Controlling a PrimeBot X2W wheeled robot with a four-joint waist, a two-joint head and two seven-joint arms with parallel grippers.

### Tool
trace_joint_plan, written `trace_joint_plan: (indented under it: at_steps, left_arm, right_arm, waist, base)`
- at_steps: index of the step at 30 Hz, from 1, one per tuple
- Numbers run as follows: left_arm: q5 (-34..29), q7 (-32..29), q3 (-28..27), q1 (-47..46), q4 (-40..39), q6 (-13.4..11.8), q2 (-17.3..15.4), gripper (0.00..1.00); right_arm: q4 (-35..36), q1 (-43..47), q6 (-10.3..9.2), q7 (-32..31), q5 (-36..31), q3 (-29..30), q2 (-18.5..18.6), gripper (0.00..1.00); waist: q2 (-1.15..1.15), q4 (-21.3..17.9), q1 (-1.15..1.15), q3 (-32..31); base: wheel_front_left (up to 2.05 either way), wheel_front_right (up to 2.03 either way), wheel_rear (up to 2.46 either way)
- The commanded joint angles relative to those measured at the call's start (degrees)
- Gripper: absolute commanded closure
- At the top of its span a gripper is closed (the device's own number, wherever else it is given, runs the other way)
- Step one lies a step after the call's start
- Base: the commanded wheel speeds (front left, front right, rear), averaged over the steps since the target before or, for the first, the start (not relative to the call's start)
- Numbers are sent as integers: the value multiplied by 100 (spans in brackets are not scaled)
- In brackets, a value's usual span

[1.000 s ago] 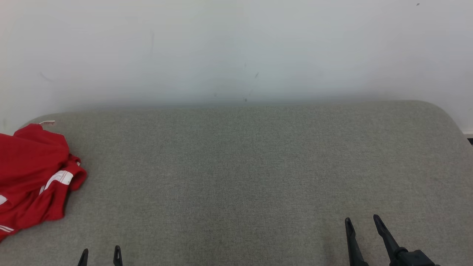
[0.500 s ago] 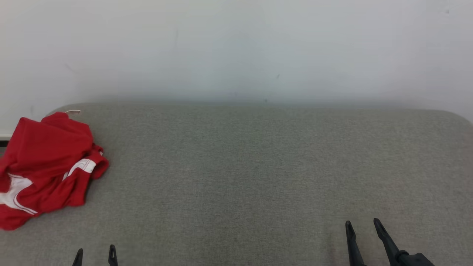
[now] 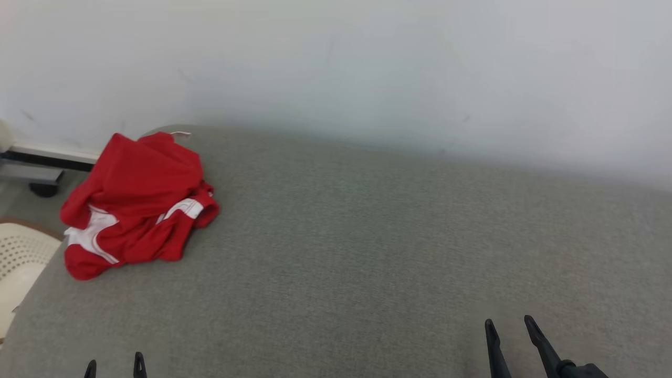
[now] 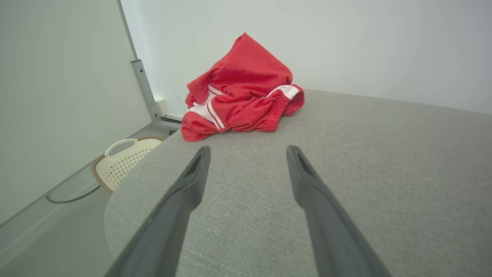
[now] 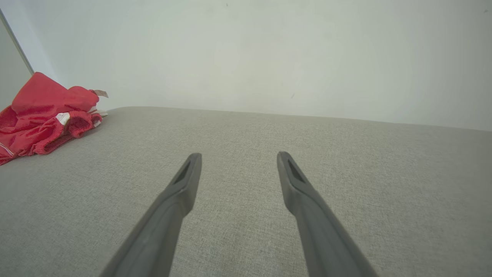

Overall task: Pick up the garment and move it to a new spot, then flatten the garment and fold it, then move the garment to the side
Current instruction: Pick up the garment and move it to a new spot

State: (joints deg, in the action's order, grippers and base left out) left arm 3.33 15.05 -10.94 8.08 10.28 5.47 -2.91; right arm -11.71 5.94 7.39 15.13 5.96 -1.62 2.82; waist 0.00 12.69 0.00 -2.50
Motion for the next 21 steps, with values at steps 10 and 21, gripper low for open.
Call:
trace_joint_plan:
  at_steps: [10, 21]
  left_arm:
    - [-114, 17, 65, 134, -97, 32, 2, 0]
    - [-138, 17, 56, 241, -169, -39, 3, 0]
  right_arm:
    - [23, 67, 19, 7, 50, -91, 11, 0]
    - [18, 76, 19, 7, 89, -137, 12, 0]
  waist:
    - [0, 863, 0, -45]
    - [0, 1198, 0, -92]
  base:
    - [0, 0, 0]
    - [0, 0, 0]
